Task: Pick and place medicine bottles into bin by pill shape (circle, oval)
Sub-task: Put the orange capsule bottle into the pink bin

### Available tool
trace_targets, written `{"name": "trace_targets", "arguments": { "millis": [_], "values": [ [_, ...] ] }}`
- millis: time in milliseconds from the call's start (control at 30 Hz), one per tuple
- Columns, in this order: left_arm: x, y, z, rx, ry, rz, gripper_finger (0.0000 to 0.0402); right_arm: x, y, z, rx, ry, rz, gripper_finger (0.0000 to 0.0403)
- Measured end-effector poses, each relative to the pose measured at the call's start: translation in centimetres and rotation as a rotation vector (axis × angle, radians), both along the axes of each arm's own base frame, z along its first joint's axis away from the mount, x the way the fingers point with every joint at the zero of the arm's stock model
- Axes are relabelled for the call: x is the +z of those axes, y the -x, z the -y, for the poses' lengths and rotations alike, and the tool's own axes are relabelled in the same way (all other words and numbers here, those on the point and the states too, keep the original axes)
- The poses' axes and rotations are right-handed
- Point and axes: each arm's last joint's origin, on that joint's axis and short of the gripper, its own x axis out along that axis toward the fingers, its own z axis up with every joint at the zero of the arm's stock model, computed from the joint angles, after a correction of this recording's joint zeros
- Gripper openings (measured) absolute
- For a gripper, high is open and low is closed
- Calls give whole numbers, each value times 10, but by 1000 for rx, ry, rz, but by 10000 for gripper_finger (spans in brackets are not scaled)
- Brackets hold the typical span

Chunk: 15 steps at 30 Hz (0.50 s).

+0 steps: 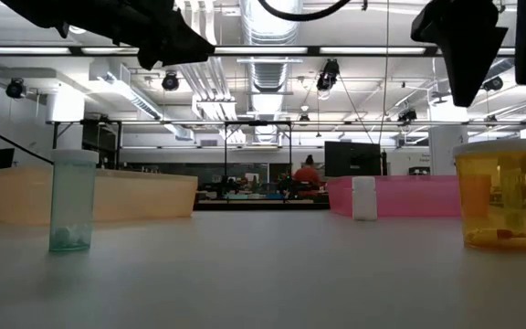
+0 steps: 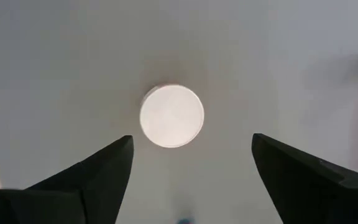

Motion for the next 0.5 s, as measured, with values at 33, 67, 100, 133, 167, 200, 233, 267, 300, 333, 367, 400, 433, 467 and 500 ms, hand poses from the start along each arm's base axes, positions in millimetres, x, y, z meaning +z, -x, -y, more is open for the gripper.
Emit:
{"name": "trace_targets", "arguments": {
  "millis": [33,67,100,133,167,200,233,267,300,333,367,400,433,467,500],
  "values": [
    [0,0,0,0,0,0,187,-2,0,0,4,3,3,322],
    [0,0,0,0,0,0,187,-5,0,0,10,0,11,322],
    [0,0,0,0,0,0,187,-8,0,0,15,-4,18,321],
    [0,0,0,0,-1,0,187,-11,0,0,17,-9,25,319],
    [0,0,0,0,-1,-1,187,-13,0,0,21,-11,30,317],
    [0,0,0,0,-1,-1,187,-15,-1,0,24,-14,35,316],
    [0,0,0,0,-2,-1,187,-18,-1,0,28,-16,40,314],
    [0,0,0,0,-2,-1,187,-20,-1,0,32,-19,46,313],
    [0,0,0,0,-2,-1,187,-23,-2,1,33,-22,50,312],
    [0,0,0,0,-2,-3,187,-26,-2,2,33,-24,48,310],
    [0,0,0,0,-1,-5,187,-28,-2,3,30,-27,44,309],
    [-1,0,0,0,-1,-7,187,-30,-2,4,28,-31,41,308],
    [-1,0,0,0,-1,-6,187,-31,-2,5,26,-40,41,307],
    [-1,0,0,0,-1,-7,187,-32,-3,6,23,-50,44,305],
    [-1,0,0,0,-1,-6,187,-34,-4,6,22,-56,47,304]
  ]
}}
